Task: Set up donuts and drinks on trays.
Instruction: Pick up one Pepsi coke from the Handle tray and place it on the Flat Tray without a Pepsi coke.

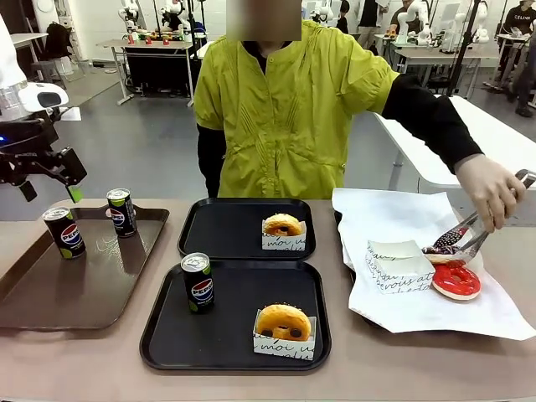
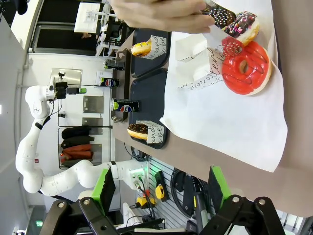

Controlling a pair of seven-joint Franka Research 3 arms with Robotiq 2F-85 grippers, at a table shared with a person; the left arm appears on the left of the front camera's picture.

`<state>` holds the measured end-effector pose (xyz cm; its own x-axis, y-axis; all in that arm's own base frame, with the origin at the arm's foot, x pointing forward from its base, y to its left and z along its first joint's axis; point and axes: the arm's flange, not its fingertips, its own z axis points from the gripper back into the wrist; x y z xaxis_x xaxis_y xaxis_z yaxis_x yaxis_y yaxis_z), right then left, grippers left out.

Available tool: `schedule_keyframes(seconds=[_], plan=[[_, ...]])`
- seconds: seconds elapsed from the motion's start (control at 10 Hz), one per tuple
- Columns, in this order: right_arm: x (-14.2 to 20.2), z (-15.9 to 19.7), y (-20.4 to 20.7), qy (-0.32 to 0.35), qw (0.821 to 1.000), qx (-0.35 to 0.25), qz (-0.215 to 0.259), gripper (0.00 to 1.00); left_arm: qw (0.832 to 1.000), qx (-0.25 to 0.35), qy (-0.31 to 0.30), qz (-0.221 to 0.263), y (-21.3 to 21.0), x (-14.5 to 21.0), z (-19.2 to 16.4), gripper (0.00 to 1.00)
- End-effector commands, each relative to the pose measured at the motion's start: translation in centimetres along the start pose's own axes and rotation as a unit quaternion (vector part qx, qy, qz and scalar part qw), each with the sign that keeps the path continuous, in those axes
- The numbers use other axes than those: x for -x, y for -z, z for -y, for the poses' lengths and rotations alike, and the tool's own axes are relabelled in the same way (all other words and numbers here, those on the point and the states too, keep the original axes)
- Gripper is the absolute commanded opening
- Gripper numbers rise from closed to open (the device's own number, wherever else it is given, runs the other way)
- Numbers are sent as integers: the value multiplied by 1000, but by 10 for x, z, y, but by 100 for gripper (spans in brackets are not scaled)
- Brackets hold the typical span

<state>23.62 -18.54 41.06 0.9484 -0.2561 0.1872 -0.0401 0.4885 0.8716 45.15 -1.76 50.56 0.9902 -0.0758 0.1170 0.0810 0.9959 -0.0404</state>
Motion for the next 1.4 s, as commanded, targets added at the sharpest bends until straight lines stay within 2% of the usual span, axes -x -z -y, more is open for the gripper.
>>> schedule_keyframes(seconds=[0.0, 0.4, 0.5, 0.7, 1.3], plan=[[-1, 1, 1, -9, 1000, -12, 5, 100, 997, -31, -46, 44, 9, -7, -26, 100], [-1, 1, 1, -9, 1000, -12, 5, 100, 997, -16, -65, 46, 45, -37, -53, 100], [-1, 1, 1, -9, 1000, -12, 5, 100, 997, -2, -67, 43, 53, -38, -54, 100], [-1, 1, 1, -9, 1000, -12, 5, 100, 998, -10, -57, 33, 66, -51, -54, 100], [-1, 1, 1, -9, 1000, -12, 5, 100, 998, -18, -53, -7, 99, -58, -54, 100]])
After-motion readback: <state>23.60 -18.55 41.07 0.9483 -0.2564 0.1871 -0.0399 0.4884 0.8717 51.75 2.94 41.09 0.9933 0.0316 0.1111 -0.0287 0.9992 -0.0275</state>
